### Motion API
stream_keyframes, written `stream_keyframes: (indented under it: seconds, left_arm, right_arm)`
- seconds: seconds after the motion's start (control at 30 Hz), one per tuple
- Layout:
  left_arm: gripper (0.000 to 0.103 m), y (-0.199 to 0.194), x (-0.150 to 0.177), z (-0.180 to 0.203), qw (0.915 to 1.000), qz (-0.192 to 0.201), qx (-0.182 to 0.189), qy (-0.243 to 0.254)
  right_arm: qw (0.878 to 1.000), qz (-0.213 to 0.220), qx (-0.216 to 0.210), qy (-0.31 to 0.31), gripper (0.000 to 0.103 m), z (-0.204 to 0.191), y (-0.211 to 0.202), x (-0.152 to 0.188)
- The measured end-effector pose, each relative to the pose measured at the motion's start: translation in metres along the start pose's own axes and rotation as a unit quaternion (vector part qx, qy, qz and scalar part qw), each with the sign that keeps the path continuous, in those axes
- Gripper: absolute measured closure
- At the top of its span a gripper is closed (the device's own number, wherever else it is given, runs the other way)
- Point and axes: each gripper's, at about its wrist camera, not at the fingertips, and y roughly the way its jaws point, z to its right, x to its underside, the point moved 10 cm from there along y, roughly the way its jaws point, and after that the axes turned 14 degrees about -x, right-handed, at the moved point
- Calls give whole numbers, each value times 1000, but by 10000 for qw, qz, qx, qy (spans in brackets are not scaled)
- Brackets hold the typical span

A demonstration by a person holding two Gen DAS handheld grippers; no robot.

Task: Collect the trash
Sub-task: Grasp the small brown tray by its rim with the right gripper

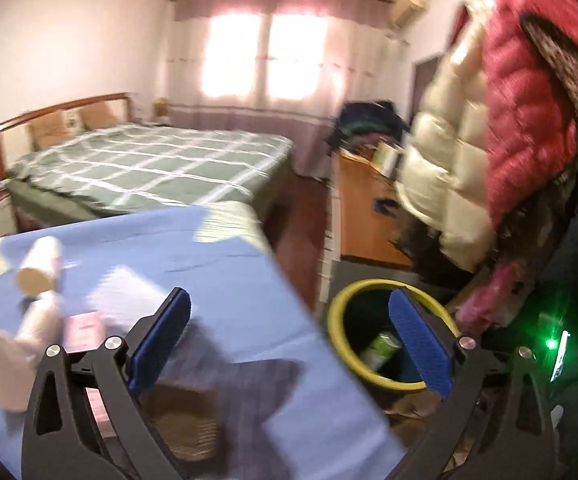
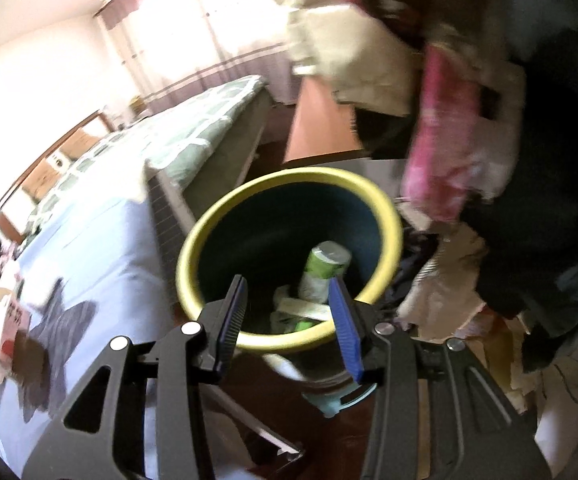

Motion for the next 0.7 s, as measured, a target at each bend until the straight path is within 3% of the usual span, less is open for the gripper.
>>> stream_keyframes:
  seconds: [0.17,0.3,0.53,0.7]
  left_arm:
    - [5,-23,13,-96,9957,170,-781,-467]
    - [5,-43,27,-172,9863,243,-1364,-891]
    - [5,-77,53,-269,9681,353,-2039,-1414]
    - [5,-88,75,-310,9603,330,-2237,-1635]
  right_arm:
    - [9984,-162,-299,-449,62,-59,8,13]
    - [9941,-294,-626,-831,62,-111,12,26]
    - [9810,-531,-1233,-1399,62,-201,21,53]
    - [9748,-798,-1277,-1648,62,-238,41,73]
